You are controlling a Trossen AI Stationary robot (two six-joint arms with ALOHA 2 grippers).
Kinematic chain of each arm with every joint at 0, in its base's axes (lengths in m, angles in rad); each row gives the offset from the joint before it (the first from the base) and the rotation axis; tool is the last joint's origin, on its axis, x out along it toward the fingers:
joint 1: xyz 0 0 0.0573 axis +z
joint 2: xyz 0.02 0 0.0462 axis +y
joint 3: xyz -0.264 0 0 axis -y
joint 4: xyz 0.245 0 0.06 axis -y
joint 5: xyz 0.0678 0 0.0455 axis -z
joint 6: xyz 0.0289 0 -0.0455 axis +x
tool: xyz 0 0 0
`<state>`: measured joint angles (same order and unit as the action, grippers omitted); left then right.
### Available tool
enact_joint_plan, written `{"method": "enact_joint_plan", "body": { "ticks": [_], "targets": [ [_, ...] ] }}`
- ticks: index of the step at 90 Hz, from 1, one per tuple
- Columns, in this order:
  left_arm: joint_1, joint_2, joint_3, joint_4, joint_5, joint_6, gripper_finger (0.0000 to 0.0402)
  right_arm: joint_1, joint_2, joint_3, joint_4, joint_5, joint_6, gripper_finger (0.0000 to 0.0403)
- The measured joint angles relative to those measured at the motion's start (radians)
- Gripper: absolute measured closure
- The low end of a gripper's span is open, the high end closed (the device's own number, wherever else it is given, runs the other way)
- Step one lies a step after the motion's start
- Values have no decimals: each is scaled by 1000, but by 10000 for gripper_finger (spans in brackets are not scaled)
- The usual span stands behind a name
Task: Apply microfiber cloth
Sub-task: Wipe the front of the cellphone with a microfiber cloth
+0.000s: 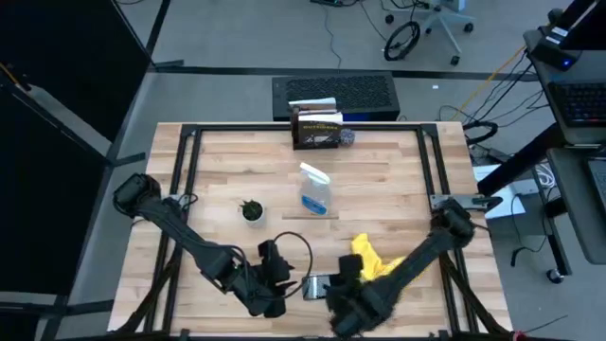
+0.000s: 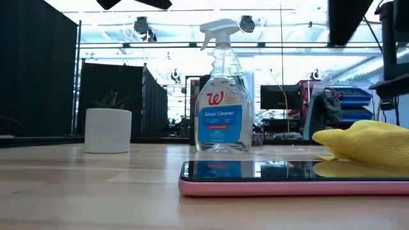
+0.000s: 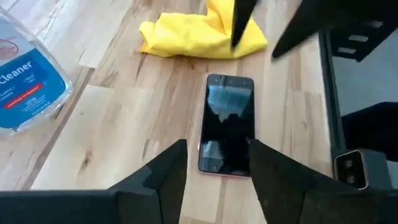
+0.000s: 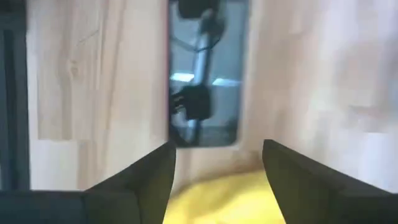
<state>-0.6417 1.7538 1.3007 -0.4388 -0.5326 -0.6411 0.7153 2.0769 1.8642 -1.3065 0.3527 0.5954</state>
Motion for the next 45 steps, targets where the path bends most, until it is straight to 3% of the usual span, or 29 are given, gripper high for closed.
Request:
{"method": "enact_joint_plan", "body": {
  "ticks": [12,22,31,45],
  "targets": [
    [12,49,-33,95,16,17,247,21,-141,-186,60,47,131,179],
    [36,98,-59,235,121,67,247,27,-271,-427,206,37,241,179],
    [60,160,-61,299,220,80,247,34,-377,-658,383,-20,325,179],
    [90,242,-62,327,277,78,247,41,-474,-916,627,-120,458,179]
  ]
}}
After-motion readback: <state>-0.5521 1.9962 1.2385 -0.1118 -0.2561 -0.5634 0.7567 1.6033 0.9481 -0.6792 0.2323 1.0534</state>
